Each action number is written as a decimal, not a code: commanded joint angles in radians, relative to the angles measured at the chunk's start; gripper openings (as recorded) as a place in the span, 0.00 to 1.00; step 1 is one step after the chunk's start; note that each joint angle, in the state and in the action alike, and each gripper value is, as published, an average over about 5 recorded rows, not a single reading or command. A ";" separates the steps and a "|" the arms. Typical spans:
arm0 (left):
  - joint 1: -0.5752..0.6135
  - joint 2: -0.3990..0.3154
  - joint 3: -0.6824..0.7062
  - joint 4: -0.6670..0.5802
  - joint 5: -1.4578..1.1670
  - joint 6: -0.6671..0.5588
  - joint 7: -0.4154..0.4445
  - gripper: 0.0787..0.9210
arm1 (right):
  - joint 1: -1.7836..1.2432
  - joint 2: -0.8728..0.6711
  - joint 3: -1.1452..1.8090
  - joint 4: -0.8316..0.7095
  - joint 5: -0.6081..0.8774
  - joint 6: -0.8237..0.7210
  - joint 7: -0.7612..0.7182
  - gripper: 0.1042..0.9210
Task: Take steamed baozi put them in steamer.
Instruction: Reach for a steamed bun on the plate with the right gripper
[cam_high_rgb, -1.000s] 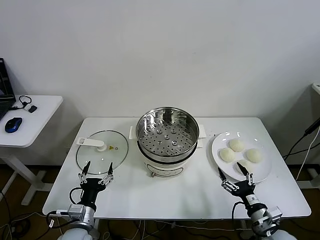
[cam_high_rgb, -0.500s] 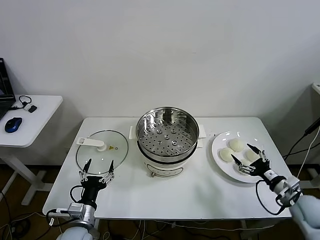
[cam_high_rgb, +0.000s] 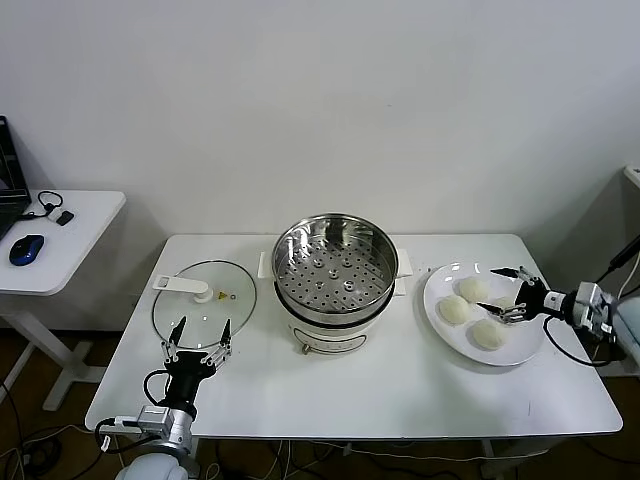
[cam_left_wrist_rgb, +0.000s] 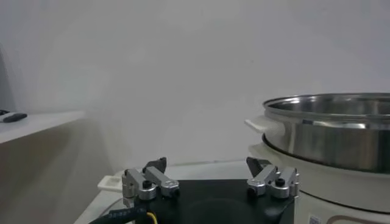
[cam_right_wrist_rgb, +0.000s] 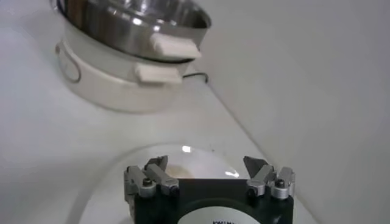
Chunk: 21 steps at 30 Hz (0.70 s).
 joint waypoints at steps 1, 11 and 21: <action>0.003 -0.002 0.000 0.005 -0.002 -0.002 0.000 0.88 | 0.532 0.013 -0.463 -0.297 -0.127 0.009 -0.187 0.88; 0.005 -0.001 -0.003 0.002 -0.001 -0.001 -0.001 0.88 | 0.669 0.206 -0.555 -0.580 -0.289 0.062 -0.229 0.88; 0.002 -0.001 -0.003 -0.003 -0.001 0.003 -0.001 0.88 | 0.686 0.338 -0.509 -0.737 -0.422 0.084 -0.228 0.88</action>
